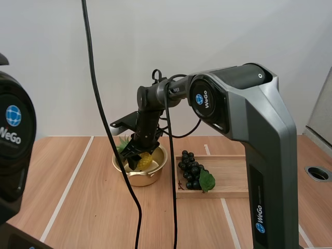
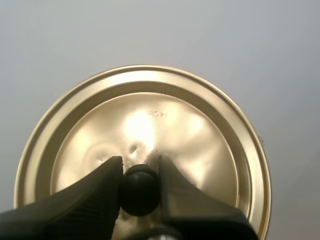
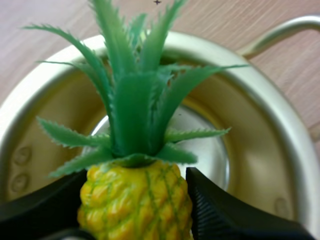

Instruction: Open the pot, put the pineapple inside, and close it

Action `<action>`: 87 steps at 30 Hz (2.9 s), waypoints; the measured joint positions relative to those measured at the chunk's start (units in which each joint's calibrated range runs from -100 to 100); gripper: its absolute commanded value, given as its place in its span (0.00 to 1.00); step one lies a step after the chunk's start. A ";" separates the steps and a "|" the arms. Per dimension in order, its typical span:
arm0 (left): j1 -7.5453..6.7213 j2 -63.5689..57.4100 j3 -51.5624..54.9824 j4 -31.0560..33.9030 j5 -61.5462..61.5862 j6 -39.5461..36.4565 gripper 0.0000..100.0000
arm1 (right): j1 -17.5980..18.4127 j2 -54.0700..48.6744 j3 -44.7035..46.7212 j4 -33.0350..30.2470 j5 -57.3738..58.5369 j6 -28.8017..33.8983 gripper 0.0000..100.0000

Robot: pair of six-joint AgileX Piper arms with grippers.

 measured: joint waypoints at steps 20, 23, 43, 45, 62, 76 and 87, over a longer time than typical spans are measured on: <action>0.00 0.00 0.00 0.00 1.31 0.00 0.00 | 0.00 0.00 0.00 -1.30 -0.76 0.00 1.00; 0.00 0.00 0.00 0.35 1.44 0.00 0.00 | 0.00 0.00 0.00 -1.30 -0.98 0.00 1.00; 0.00 0.00 0.00 1.88 2.73 0.00 0.00 | 0.00 -14.45 0.00 -4.89 -5.32 0.73 1.00; 0.00 0.00 0.00 2.08 3.58 0.00 0.00 | 0.00 -17.61 0.00 -6.18 -6.09 1.90 1.00; 0.00 0.00 -0.02 2.65 8.88 -0.36 0.00 | -9.78 -40.36 0.00 -33.17 -7.49 25.08 1.00; 0.00 0.00 -0.02 2.52 10.64 -4.35 0.00 | -22.50 -43.53 0.00 -23.98 -7.49 27.66 0.13; 0.00 0.00 1.33 0.56 10.64 -6.11 0.00 | -23.06 -43.53 0.00 -16.55 -6.04 27.75 0.00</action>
